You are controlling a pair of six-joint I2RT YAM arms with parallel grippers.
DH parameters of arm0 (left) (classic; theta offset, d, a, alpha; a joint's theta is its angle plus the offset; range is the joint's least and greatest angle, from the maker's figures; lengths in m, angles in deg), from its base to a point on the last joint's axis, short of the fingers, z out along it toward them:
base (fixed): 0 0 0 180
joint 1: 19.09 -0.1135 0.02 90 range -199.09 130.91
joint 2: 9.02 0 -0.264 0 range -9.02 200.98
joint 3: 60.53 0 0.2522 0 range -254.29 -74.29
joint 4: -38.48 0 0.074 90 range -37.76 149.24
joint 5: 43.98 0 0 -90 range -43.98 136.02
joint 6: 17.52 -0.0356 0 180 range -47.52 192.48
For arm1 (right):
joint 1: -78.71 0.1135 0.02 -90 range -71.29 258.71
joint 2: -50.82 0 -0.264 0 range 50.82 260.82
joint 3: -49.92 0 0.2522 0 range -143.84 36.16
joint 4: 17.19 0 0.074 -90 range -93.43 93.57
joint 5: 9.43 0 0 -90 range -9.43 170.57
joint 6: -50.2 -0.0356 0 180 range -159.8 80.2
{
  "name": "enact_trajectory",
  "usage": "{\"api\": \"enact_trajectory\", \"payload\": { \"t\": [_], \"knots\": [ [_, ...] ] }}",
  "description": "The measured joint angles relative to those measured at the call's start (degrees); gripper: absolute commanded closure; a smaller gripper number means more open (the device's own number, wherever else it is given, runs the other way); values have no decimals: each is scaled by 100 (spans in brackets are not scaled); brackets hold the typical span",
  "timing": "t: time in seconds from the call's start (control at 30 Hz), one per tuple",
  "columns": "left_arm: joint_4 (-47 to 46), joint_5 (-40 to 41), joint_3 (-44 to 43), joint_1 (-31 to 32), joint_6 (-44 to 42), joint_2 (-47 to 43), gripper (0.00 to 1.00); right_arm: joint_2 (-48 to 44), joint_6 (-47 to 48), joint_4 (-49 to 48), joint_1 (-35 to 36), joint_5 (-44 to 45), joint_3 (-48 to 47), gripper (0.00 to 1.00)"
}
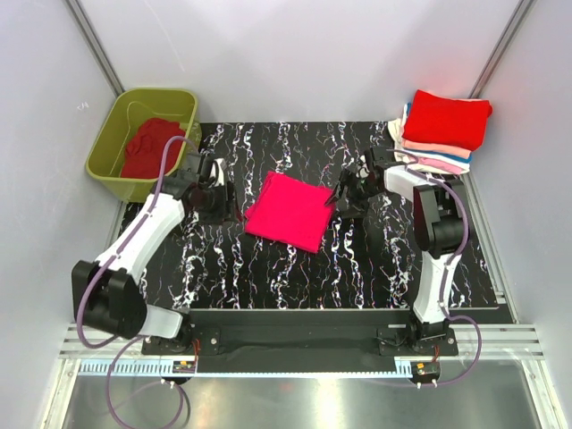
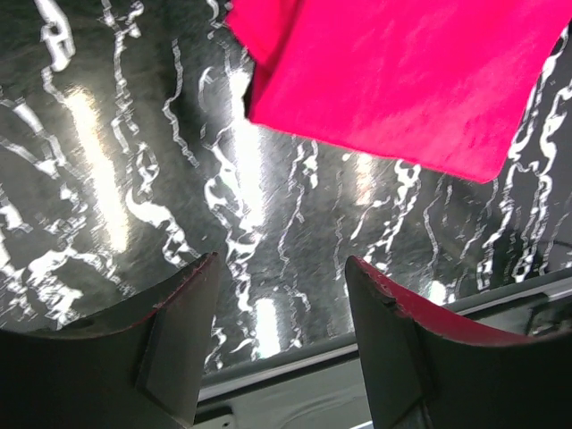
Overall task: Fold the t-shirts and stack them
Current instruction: Neatly place the folded tshirt to the corner
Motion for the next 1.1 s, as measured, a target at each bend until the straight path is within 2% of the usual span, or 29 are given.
{"api": "enact_trajectory", "payload": {
  "t": [0.13, 0.27, 0.37, 0.4, 0.53, 0.67, 0.77, 1.1],
  "knots": [
    [234, 162, 39, 0, -107, -313, 37, 501, -306, -175, -83, -306, -496, 26],
    [431, 295, 37, 0, -168, -649, 37, 811, -625, -452, -98, -487, -769, 36],
    [538, 372, 37, 0, -210, -837, 36, 992, -835, -632, -83, -616, -857, 55],
    [566, 396, 37, 0, -229, -890, 37, 1058, -870, -662, -74, -656, -881, 72],
    [610, 468, 37, -17, -289, -999, 37, 1215, -944, -713, -17, -717, -918, 100],
    [664, 546, 48, -63, -361, -1123, 39, 1222, -835, -531, 2, -695, -1097, 100],
    [664, 713, 175, -103, -417, -1434, 41, 1220, -555, -42, -20, -525, -1547, 100],
    [638, 1641, 741, -127, -387, -2581, 41, 1198, 734, 1993, -393, 848, -4424, 100]
  ]
}}
